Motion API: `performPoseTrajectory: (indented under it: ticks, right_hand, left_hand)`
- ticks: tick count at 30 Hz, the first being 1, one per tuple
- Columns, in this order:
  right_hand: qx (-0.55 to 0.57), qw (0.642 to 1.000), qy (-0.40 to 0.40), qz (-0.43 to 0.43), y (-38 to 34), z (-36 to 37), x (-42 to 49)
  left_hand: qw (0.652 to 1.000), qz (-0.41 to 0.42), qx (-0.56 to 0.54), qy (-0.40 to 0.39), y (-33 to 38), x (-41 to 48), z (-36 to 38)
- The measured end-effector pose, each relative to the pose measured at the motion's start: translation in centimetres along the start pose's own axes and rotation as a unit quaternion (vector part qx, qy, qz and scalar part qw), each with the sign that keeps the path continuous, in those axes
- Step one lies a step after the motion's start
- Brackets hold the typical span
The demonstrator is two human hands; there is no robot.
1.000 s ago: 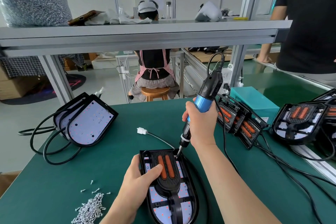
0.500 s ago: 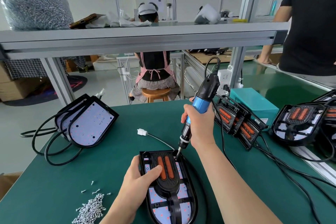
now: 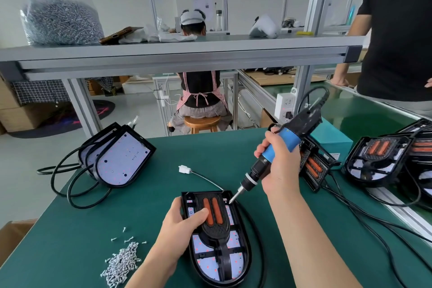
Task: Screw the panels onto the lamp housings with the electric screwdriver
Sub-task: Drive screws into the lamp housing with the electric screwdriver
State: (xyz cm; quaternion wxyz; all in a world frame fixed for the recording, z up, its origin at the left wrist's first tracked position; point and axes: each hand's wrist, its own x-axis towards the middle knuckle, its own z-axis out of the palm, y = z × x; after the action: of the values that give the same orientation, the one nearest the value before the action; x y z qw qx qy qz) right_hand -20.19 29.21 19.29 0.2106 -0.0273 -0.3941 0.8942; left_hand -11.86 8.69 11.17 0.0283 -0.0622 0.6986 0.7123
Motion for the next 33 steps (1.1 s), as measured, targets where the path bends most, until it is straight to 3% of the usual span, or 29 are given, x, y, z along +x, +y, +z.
performPoseTrajectory:
  ticks: [6, 11, 23, 27, 29, 31, 33]
  right_hand:
    - [0.127, 0.969, 0.076, 0.196, 1.0, -3.4, -1.7]
    - [0.18, 0.931, 0.052, 0.312, 3.3, -5.3, -2.5]
    - [0.161, 0.931, 0.004, 0.329, 5.0, -6.9, -1.4]
    - [0.165, 0.93, 0.001, 0.328, 5.1, -7.1, -1.4]
    - [0.164, 0.931, -0.006, 0.326, 5.1, -7.1, -1.4]
    - [0.163, 0.933, -0.012, 0.322, 5.2, -7.1, -1.4]
    - [0.163, 0.933, -0.012, 0.32, 5.2, -7.1, -1.4]
  left_hand:
    - [1.0, -0.006, 0.01, 0.013, 0.4, -0.2, 0.2]
    - [1.0, -0.015, 0.009, 0.025, 0.9, -0.6, 0.5]
    - [0.996, -0.026, 0.061, 0.054, 1.4, -1.5, -0.2]
    - [0.99, -0.007, 0.071, 0.124, 1.5, -1.3, -1.8]
    - [0.968, 0.026, 0.135, 0.211, 1.6, -1.1, -3.3]
    - [0.905, 0.04, 0.293, 0.307, 1.9, -1.0, -5.5]
    - [0.845, 0.022, 0.405, 0.347, 2.1, -1.0, -8.0]
